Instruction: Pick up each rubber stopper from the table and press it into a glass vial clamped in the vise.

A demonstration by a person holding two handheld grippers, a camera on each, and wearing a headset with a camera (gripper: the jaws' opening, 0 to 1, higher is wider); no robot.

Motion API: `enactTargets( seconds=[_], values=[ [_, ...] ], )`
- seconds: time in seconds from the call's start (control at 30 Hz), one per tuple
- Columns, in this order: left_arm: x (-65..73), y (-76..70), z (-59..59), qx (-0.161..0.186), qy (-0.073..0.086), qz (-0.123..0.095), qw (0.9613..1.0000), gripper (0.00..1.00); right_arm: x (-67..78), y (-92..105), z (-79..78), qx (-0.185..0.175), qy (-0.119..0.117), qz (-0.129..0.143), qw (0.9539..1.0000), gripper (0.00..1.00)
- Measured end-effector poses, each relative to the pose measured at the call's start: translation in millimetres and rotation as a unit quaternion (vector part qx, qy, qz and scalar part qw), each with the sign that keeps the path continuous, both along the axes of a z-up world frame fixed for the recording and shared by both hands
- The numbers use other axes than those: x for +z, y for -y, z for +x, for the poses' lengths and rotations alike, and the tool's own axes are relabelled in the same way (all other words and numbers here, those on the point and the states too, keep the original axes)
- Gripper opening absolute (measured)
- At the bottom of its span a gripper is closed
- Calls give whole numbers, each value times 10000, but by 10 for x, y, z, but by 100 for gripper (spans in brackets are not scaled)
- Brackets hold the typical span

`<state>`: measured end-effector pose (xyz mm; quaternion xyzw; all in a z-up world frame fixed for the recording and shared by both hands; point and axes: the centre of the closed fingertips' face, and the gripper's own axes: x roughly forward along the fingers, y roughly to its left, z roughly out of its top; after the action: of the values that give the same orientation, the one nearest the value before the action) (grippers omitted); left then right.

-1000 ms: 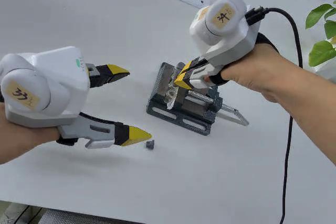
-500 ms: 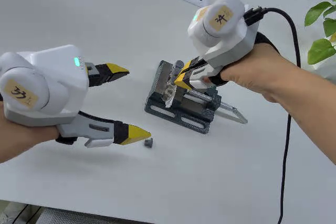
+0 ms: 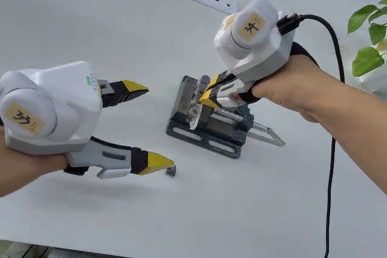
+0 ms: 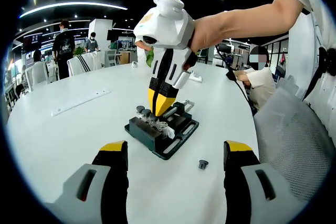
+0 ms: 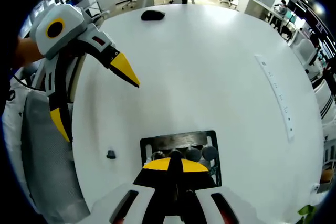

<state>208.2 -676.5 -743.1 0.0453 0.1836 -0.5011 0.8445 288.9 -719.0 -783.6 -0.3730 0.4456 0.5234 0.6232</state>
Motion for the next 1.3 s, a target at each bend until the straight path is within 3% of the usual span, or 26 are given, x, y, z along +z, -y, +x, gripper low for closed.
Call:
enactTargets(
  seconds=[0.07,0.3,0.87,1.3],
  values=[
    [2,-5,-5,-13,3,28,10000,73,1,1,24,-35,101,17,9999,4],
    [23,-9,-23,-36,21,76,10000,73,39,57,-16,-5,117,42,9999,10],
    [76,-11,-89,-89,45,227,9997,73,271,140,-41,-383,242,713,9964,19],
    [118,-47,-117,-97,44,323,9994,77,400,244,-151,-539,327,1179,9910,34]
  ],
)
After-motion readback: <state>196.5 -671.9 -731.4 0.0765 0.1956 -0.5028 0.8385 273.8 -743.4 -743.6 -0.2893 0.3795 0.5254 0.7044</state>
